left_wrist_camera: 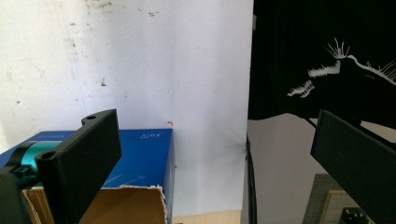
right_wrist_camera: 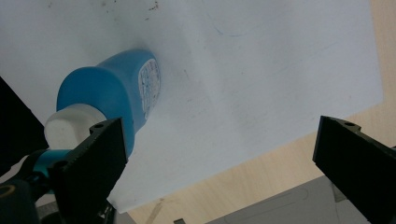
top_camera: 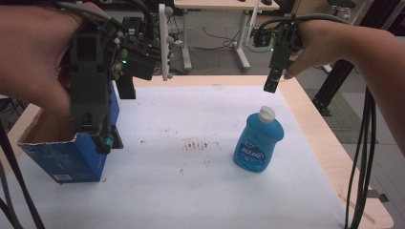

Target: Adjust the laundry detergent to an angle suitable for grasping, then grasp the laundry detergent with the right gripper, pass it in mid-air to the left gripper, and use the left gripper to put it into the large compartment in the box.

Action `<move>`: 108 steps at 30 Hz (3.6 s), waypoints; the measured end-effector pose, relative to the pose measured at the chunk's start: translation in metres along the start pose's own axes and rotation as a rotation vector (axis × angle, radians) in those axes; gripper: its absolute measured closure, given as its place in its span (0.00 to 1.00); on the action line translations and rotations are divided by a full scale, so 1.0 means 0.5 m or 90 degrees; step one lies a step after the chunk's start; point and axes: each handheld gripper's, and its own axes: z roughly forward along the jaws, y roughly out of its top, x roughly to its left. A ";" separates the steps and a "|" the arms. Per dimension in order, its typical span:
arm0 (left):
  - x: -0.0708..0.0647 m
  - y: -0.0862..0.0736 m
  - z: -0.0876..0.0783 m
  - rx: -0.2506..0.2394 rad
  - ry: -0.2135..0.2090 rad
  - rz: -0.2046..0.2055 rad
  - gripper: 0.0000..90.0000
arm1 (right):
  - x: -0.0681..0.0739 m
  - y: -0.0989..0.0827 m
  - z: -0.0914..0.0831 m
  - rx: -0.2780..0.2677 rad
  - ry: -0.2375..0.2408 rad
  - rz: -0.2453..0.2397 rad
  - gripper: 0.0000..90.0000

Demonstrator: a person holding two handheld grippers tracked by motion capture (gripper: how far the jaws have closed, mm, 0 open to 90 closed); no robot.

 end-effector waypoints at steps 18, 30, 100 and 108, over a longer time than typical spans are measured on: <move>-0.008 -0.002 0.005 0.007 0.011 -0.017 0.02 | 0.000 -0.010 -0.005 0.000 -0.002 -0.007 0.03; -0.005 -0.002 0.008 0.010 0.009 -0.015 0.02 | 0.001 -0.003 0.001 0.007 -0.002 -0.002 0.03; -0.023 0.032 0.019 0.018 0.013 0.001 0.02 | 0.095 -0.363 0.078 -0.472 -0.061 0.215 0.03; -0.021 0.028 0.018 0.020 0.013 -0.001 0.02 | 0.149 -0.393 0.127 -0.527 -0.064 0.191 0.03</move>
